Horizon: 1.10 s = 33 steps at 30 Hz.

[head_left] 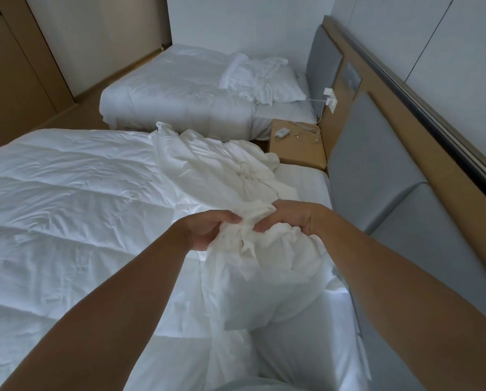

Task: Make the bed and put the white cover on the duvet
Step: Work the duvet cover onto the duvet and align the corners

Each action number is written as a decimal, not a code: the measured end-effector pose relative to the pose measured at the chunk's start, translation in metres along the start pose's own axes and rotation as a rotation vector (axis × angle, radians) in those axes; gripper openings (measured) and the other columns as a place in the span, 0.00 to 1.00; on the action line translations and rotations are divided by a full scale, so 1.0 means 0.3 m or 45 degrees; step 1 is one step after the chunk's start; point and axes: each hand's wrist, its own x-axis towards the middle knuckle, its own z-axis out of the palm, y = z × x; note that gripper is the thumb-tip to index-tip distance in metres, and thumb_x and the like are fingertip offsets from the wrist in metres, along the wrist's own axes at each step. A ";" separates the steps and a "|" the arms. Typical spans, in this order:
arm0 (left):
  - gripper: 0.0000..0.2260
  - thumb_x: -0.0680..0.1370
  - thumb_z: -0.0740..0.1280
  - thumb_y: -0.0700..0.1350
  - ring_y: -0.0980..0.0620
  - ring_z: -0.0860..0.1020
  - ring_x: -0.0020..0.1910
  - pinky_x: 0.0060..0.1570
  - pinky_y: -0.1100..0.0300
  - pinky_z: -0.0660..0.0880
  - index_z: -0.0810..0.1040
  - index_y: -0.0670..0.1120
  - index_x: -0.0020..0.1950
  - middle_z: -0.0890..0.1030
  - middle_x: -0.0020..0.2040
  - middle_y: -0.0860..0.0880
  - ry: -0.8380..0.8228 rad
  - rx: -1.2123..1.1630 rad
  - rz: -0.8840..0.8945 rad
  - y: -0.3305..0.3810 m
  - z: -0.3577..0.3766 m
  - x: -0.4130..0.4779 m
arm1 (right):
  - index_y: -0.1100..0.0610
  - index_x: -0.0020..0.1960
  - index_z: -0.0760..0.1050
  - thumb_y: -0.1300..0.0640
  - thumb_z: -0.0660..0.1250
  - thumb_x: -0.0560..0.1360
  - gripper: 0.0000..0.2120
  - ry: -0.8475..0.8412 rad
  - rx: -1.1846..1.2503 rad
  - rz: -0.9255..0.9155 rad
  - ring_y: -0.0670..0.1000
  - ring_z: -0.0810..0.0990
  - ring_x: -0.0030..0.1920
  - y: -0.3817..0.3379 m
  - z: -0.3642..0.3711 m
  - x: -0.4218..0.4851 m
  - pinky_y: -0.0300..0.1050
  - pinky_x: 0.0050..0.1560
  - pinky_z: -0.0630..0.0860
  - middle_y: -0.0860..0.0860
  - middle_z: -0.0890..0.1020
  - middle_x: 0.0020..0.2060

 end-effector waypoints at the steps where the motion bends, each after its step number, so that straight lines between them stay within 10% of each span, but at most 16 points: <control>1: 0.29 0.65 0.78 0.43 0.44 0.84 0.52 0.51 0.51 0.81 0.79 0.41 0.65 0.84 0.57 0.41 -0.015 0.045 -0.023 0.008 0.011 0.007 | 0.58 0.59 0.82 0.57 0.78 0.71 0.18 0.032 -0.014 -0.029 0.59 0.84 0.57 -0.001 0.005 0.004 0.55 0.61 0.79 0.57 0.86 0.55; 9: 0.22 0.78 0.68 0.57 0.48 0.84 0.55 0.49 0.56 0.81 0.80 0.43 0.65 0.85 0.57 0.45 0.246 0.206 -0.019 0.078 0.043 0.053 | 0.68 0.40 0.78 0.48 0.79 0.63 0.24 0.737 0.015 -0.593 0.52 0.77 0.35 0.001 0.037 0.063 0.48 0.37 0.74 0.58 0.79 0.32; 14: 0.20 0.76 0.67 0.56 0.51 0.85 0.52 0.48 0.59 0.81 0.80 0.46 0.62 0.86 0.54 0.48 0.233 0.172 0.169 0.053 0.016 0.059 | 0.60 0.34 0.76 0.50 0.78 0.68 0.16 1.019 -0.632 -0.958 0.49 0.75 0.29 -0.029 0.060 0.068 0.46 0.31 0.69 0.51 0.78 0.28; 18: 0.39 0.64 0.79 0.66 0.43 0.82 0.58 0.56 0.51 0.79 0.80 0.43 0.66 0.83 0.60 0.41 0.272 0.217 0.248 0.040 -0.011 0.081 | 0.55 0.52 0.82 0.44 0.77 0.69 0.18 0.523 -0.113 -0.430 0.51 0.85 0.46 -0.062 0.052 0.039 0.47 0.50 0.82 0.52 0.86 0.45; 23: 0.28 0.71 0.74 0.59 0.43 0.82 0.57 0.58 0.49 0.79 0.81 0.42 0.64 0.84 0.57 0.42 0.269 0.300 0.219 0.028 -0.011 0.093 | 0.61 0.65 0.78 0.56 0.78 0.71 0.25 -0.116 0.286 -0.099 0.58 0.83 0.59 0.011 0.000 0.010 0.54 0.59 0.80 0.58 0.84 0.58; 29: 0.41 0.54 0.86 0.60 0.49 0.85 0.51 0.50 0.55 0.81 0.80 0.44 0.61 0.86 0.52 0.47 -0.078 0.213 0.010 0.031 -0.011 0.056 | 0.63 0.63 0.79 0.49 0.88 0.54 0.42 -0.178 0.457 -0.153 0.61 0.81 0.62 0.090 -0.048 0.047 0.56 0.63 0.78 0.62 0.81 0.62; 33: 0.30 0.58 0.85 0.59 0.52 0.85 0.51 0.52 0.58 0.80 0.87 0.48 0.56 0.86 0.51 0.49 -0.202 0.108 0.055 -0.003 -0.039 0.060 | 0.61 0.57 0.83 0.47 0.88 0.52 0.38 -0.118 0.527 -0.206 0.58 0.83 0.56 0.125 -0.032 0.078 0.53 0.60 0.80 0.60 0.83 0.58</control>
